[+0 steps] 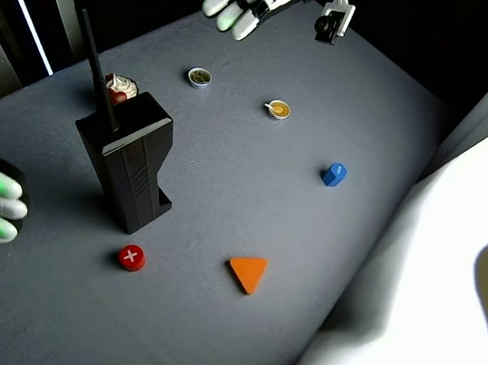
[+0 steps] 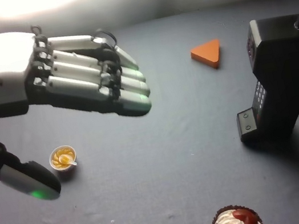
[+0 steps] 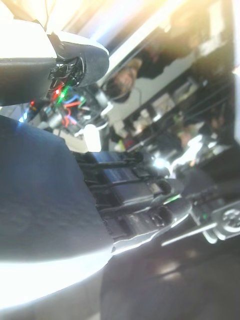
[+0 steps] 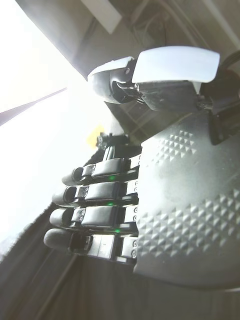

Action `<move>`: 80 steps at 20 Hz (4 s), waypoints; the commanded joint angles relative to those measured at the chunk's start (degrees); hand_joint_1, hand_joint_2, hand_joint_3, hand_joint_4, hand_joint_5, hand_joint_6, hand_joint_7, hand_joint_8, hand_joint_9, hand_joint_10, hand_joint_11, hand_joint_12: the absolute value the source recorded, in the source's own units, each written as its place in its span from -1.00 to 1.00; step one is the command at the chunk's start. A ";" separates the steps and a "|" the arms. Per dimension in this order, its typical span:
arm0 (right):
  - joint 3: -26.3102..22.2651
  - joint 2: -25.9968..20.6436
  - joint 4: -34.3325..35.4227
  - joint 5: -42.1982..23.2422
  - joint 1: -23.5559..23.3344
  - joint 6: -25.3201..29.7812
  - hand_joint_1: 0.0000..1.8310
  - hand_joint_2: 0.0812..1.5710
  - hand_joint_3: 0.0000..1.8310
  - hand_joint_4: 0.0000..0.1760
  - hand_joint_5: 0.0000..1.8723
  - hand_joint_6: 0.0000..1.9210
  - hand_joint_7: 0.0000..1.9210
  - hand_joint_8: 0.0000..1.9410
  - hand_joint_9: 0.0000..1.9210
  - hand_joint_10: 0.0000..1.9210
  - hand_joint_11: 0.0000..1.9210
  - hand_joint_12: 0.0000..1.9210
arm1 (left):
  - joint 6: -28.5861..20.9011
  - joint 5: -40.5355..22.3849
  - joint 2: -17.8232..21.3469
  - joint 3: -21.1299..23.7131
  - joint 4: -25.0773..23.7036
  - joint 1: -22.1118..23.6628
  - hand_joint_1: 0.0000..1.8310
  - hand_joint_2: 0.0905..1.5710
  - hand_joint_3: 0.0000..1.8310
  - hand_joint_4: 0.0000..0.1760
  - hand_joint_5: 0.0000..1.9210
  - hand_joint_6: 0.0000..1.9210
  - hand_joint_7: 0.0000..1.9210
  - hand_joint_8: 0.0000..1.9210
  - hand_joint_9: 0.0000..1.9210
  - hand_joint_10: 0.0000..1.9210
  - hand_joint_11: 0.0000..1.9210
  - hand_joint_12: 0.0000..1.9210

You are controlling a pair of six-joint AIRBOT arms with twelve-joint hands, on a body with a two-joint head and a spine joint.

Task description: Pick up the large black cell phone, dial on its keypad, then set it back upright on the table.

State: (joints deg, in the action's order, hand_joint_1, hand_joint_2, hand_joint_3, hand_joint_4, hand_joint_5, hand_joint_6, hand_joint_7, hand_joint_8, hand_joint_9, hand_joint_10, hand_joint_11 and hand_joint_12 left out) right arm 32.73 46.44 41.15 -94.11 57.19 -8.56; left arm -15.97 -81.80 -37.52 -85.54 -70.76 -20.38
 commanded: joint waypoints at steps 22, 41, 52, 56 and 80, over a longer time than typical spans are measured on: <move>7.21 9.71 -2.66 -6.92 -5.12 6.88 0.00 0.19 -0.99 -1.00 -0.91 -1.00 -1.00 -1.00 -1.00 -1.00 -1.00 -0.88 | 3.02 -3.83 -2.30 -2.66 9.90 -0.07 -0.43 0.35 -1.00 -1.00 -0.67 -1.00 -0.64 -1.00 -0.65 -1.00 -1.00 -0.26; 12.74 16.11 -2.65 -2.50 -12.39 6.33 0.15 0.11 -0.99 -1.00 -0.86 -1.00 -0.96 -1.00 -0.98 -1.00 -1.00 -0.79 | 4.33 -2.71 -2.85 -2.80 11.09 -0.18 -0.41 0.34 -1.00 -1.00 -0.69 -1.00 -0.67 -1.00 -0.67 -1.00 -1.00 -0.27; 13.46 17.04 -2.67 0.12 -14.57 6.23 0.14 0.14 -1.00 -1.00 -0.88 -1.00 -0.95 -1.00 -0.99 -1.00 -1.00 -0.71 | 4.36 -2.32 -2.66 -3.63 10.99 -0.17 -0.44 0.35 -1.00 -1.00 -0.69 -1.00 -0.65 -1.00 -0.64 -0.99 -1.00 -0.24; 13.78 18.10 -2.68 0.94 -15.79 6.23 0.12 0.14 -1.00 -1.00 -0.87 -1.00 -0.93 -1.00 -0.97 -1.00 -1.00 -0.68 | 4.09 -2.01 -3.03 -3.91 9.72 -0.05 -0.42 0.36 -1.00 -1.00 -0.69 -1.00 -0.67 -1.00 -0.66 -1.00 -1.00 -0.27; 14.94 20.81 -3.32 1.07 -17.29 5.49 0.50 0.40 -1.00 -1.00 -0.03 0.01 -0.04 0.07 -0.02 0.31 -0.06 0.23 | 3.28 -1.66 -3.86 -3.81 6.03 0.72 -0.44 0.35 -1.00 -1.00 -0.68 -1.00 -0.67 -1.00 -0.68 -1.00 -1.00 -0.28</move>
State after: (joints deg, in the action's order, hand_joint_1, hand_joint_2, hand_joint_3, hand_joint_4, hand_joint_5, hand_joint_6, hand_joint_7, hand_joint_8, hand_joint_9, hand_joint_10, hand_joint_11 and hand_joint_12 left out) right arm 47.59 67.61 41.58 -87.68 40.21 -4.05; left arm -12.34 -79.48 -41.32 -89.49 -70.11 -20.95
